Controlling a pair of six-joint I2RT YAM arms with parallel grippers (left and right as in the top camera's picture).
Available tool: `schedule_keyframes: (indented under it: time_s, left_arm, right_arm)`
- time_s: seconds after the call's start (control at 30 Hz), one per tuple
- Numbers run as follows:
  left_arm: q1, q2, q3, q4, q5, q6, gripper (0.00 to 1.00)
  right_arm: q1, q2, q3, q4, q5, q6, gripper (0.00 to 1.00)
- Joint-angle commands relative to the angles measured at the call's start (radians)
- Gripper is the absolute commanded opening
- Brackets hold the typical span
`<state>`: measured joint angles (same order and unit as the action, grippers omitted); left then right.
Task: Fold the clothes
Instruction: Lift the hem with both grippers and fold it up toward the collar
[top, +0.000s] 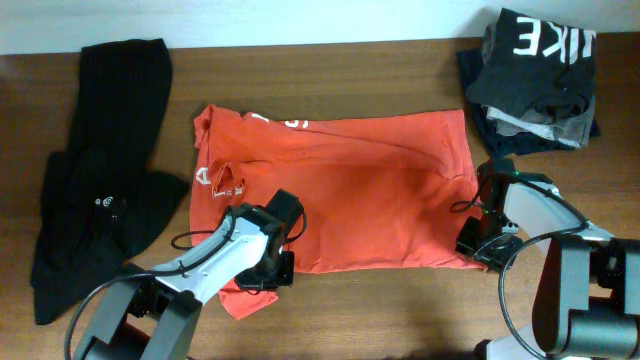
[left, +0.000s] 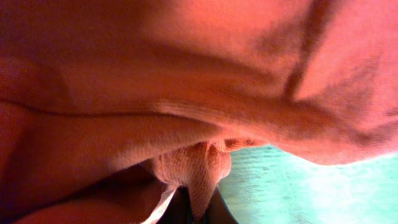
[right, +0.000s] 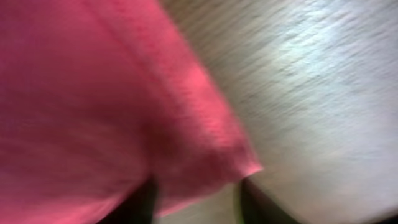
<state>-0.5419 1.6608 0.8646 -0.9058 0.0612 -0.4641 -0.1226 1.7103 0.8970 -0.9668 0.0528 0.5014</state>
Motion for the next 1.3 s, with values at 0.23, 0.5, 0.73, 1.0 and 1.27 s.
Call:
schedule_keyframes:
  time_s: [0.23,0.5,0.73,1.0,1.27]
  left_arm:
    - [0.060,0.004,0.014,0.015,-0.069,0.017,0.01]
    - [0.197,0.000,0.145,-0.070,-0.069,0.091,0.01]
    - [0.280,-0.054,0.314,-0.176,-0.114,0.161,0.00]
    - [0.301,-0.135,0.480,-0.346,-0.257,0.179,0.00]
    - [0.301,-0.234,0.589,-0.497,-0.317,0.178,0.00]
  right_arm:
    - [0.005,0.014,-0.029,0.021,-0.019,0.001,0.04]
    - [0.003,-0.030,0.082,-0.065,-0.023,-0.053,0.04]
    - [0.003,-0.103,0.246,-0.173,-0.034,-0.113,0.04]
    - [0.003,-0.161,0.410,-0.300,-0.047,-0.200,0.04]
    - [0.003,-0.253,0.462,-0.439,-0.069,-0.262,0.04]
